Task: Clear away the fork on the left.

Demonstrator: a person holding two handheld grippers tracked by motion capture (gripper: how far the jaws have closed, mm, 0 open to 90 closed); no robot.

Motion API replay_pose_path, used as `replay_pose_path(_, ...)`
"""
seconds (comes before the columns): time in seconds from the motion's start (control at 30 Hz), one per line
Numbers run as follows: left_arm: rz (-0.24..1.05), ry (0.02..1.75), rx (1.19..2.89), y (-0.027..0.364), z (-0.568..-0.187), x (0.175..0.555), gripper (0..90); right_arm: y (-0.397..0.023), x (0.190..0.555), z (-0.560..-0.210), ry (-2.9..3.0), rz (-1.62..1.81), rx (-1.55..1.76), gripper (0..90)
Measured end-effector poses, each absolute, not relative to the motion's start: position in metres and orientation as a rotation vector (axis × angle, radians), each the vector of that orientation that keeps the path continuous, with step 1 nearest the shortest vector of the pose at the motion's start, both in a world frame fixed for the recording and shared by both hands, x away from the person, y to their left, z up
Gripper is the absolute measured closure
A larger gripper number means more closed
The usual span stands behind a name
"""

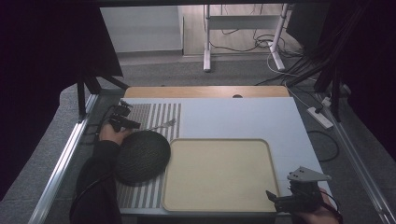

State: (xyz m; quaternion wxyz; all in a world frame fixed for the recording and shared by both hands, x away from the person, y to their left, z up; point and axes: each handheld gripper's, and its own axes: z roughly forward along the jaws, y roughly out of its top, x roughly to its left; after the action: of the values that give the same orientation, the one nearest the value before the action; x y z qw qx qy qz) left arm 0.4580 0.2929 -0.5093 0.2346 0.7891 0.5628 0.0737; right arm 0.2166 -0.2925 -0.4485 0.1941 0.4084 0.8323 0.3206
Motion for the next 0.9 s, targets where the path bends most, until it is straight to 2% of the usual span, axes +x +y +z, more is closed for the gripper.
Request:
replay_pose_path(0.13,0.221,1.544,2.130,0.285,-0.508,0.463,25.4,-0.292,0.217,-0.449,2.334,0.902,1.145,0.0)
replay_pose_path(0.17,0.208,1.540,2.119,0.282,-0.508,0.464,14.2,-0.292,0.217,-0.449,2.334,0.902,1.143,0.0)
replay_pose_path(0.23,0.178,1.511,2.113,0.279,-0.508,0.465,12.7,-0.292,0.217,-0.449,2.334,0.901,1.144,0.0)
replay_pose_path(0.3,0.133,1.470,2.140,0.273,-0.509,0.468,4.9,-0.292,0.217,-0.449,2.335,0.901,1.144,0.0)
replay_pose_path(0.4,0.130,1.444,2.185,0.262,-0.511,0.471,0.0,-0.292,0.217,-0.449,2.337,0.900,1.146,0.0)
replay_pose_path(0.73,0.116,1.406,2.280,0.230,-0.522,0.484,0.0,-0.293,0.216,-0.449,2.337,0.898,1.145,0.0)
replay_pose_path(0.9,0.154,1.399,2.354,0.219,-0.528,0.485,0.0,-0.293,0.216,-0.449,2.338,0.898,1.143,0.0)
